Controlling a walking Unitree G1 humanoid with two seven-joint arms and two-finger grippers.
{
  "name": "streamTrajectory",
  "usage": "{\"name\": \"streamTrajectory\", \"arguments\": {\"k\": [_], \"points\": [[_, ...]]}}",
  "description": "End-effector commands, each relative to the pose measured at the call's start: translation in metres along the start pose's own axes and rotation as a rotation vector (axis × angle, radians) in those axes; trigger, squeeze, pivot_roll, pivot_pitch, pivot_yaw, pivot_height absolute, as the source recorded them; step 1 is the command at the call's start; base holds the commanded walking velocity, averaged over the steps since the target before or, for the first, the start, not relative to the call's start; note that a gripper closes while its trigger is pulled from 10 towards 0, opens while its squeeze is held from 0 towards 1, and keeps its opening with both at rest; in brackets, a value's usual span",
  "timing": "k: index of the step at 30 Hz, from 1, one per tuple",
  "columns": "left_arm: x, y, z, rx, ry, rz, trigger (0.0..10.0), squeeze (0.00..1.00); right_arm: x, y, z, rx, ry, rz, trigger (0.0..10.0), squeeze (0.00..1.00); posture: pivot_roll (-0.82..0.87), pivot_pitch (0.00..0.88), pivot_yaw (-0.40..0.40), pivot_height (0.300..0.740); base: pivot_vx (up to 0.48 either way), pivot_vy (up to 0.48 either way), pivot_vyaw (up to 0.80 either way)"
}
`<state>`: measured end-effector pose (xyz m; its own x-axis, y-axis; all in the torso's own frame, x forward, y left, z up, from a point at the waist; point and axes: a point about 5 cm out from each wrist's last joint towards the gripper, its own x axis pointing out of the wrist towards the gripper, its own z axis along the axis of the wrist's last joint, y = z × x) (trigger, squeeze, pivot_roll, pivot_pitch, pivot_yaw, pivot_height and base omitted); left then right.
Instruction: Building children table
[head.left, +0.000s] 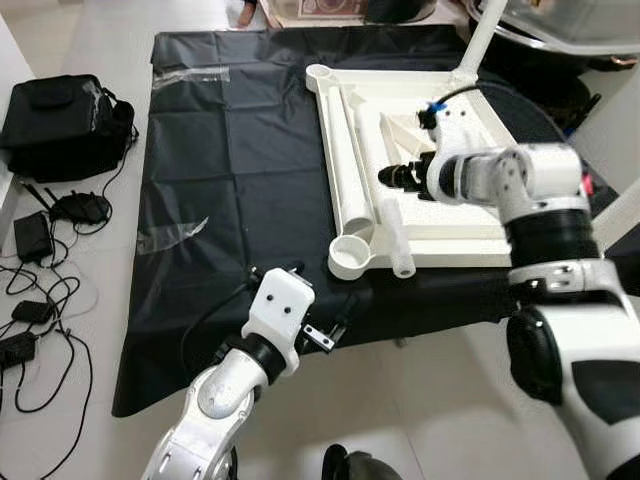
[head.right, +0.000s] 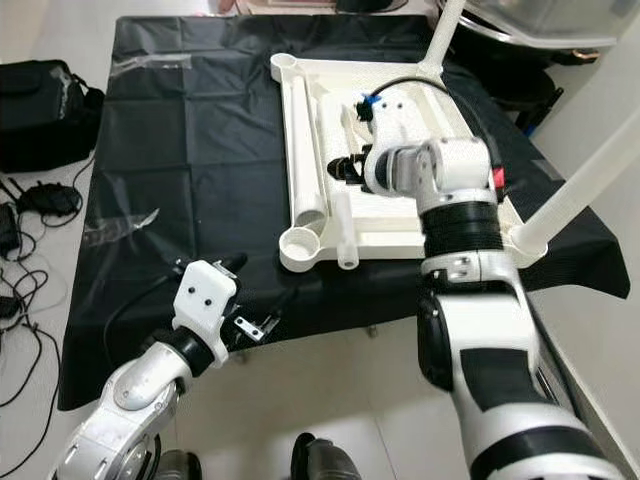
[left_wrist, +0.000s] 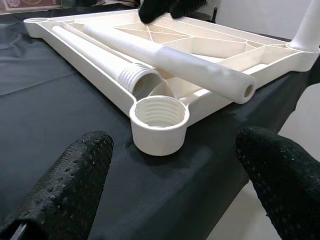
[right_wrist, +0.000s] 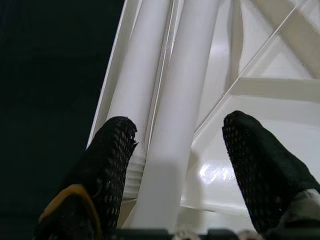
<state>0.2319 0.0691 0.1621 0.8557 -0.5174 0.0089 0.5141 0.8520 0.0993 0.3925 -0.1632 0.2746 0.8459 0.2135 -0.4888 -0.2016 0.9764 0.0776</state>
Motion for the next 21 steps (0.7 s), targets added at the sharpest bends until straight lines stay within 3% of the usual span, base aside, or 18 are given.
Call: {"name": "streamTrajectory", "arguments": {"k": [1,21], "points": [[-0.001,-0.003,0.000,-0.009,-0.001,-0.005,10.0,0.00,0.002,-0.004,-0.006,-0.009,0.050,-0.022,10.0,0.00,0.07,0.178,-0.131,0.740,0.000,0.000,0.00],[-0.002,-0.004,-0.001,-0.006,-0.001,-0.004,10.0,0.00,0.014,0.003,-0.042,-0.032,0.273,0.014,10.0,0.00,0.07,0.168,-0.138,0.740,0.000,0.000,0.00]]}}
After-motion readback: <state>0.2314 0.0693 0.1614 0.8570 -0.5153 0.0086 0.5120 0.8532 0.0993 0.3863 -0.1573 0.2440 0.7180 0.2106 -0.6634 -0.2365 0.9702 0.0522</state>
